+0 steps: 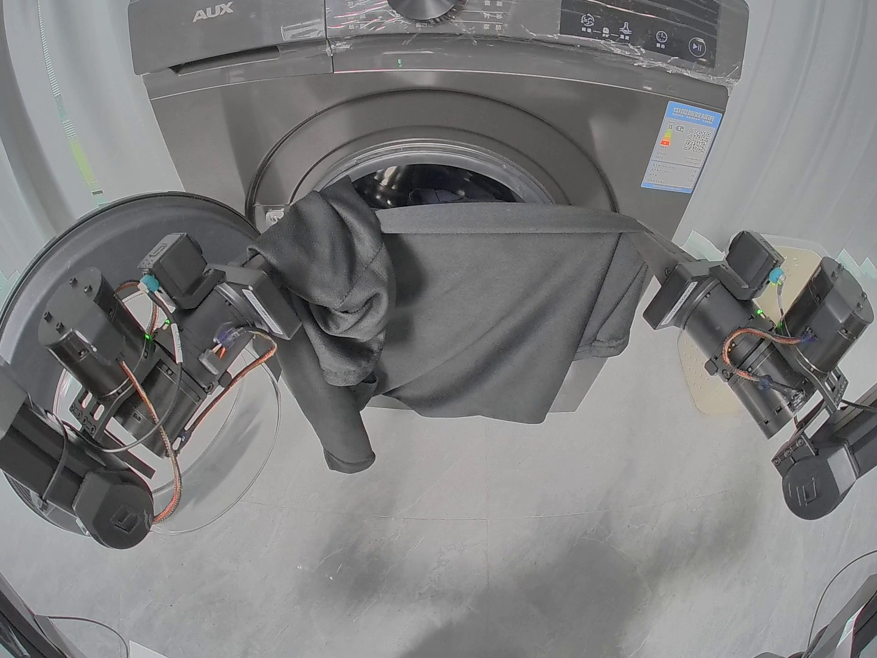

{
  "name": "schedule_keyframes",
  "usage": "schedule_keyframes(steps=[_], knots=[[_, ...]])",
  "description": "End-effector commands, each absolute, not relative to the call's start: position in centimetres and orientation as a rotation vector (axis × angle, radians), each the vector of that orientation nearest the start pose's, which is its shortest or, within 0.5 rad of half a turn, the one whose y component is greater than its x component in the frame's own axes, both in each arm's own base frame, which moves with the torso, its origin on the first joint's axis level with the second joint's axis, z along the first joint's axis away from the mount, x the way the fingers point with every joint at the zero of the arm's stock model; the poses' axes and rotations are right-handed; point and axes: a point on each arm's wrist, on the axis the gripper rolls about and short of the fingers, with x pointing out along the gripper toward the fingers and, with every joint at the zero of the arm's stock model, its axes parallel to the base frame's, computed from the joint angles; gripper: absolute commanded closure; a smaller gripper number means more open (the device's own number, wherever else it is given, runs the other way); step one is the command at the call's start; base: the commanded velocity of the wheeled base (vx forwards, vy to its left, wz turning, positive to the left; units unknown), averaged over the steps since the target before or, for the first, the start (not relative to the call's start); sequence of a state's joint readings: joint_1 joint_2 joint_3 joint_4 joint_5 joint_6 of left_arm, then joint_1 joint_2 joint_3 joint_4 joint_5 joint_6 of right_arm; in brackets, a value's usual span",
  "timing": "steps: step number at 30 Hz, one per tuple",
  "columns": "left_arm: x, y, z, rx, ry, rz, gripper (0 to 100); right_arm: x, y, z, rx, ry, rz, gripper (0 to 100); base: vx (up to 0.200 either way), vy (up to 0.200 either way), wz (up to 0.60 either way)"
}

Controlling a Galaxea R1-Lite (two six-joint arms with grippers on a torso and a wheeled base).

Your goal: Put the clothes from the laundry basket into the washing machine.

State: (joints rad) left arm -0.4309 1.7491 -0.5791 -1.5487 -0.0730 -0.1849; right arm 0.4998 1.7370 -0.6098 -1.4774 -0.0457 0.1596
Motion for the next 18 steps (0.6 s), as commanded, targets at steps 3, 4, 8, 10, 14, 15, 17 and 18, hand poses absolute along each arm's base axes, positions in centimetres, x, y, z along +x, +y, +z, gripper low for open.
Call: schedule_keyframes(steps=[3, 4, 8, 10, 14, 15, 17, 18], knots=[[25.55, -11.93, 21.02, -0.251, -0.361, -0.534, 100, 25.41, 13.82, 20.67, 0.252, -0.308, 0.478, 100, 0.000, 0.000, 0.00], [25.39, -11.91, 21.24, -0.252, -0.368, -0.538, 100, 25.43, 13.83, 20.70, 0.252, -0.309, 0.478, 100, 0.000, 0.000, 0.00], [25.21, -11.83, 21.50, -0.254, -0.377, -0.538, 100, 25.31, 14.01, 20.67, 0.253, -0.307, 0.485, 100, 0.000, 0.000, 0.00], [25.24, -11.84, 21.45, -0.254, -0.376, -0.538, 100, 25.30, 14.01, 20.63, 0.253, -0.305, 0.485, 100, 0.000, 0.000, 0.00], [25.25, -11.84, 21.49, -0.254, -0.377, -0.538, 100, 25.30, 14.01, 20.63, 0.253, -0.305, 0.485, 100, 0.000, 0.000, 0.00], [25.25, -11.84, 21.49, -0.254, -0.377, -0.538, 100, 25.30, 14.01, 20.63, 0.253, -0.305, 0.485, 100, 0.000, 0.000, 0.00], [25.25, -11.84, 21.49, -0.254, -0.377, -0.538, 100, 25.28, 14.00, 20.71, 0.254, -0.308, 0.486, 100, 0.000, 0.000, 0.00], [25.25, -11.84, 21.49, -0.254, -0.377, -0.538, 100, 25.26, 13.94, 20.72, 0.253, -0.309, 0.484, 100, 0.000, 0.000, 0.00]])
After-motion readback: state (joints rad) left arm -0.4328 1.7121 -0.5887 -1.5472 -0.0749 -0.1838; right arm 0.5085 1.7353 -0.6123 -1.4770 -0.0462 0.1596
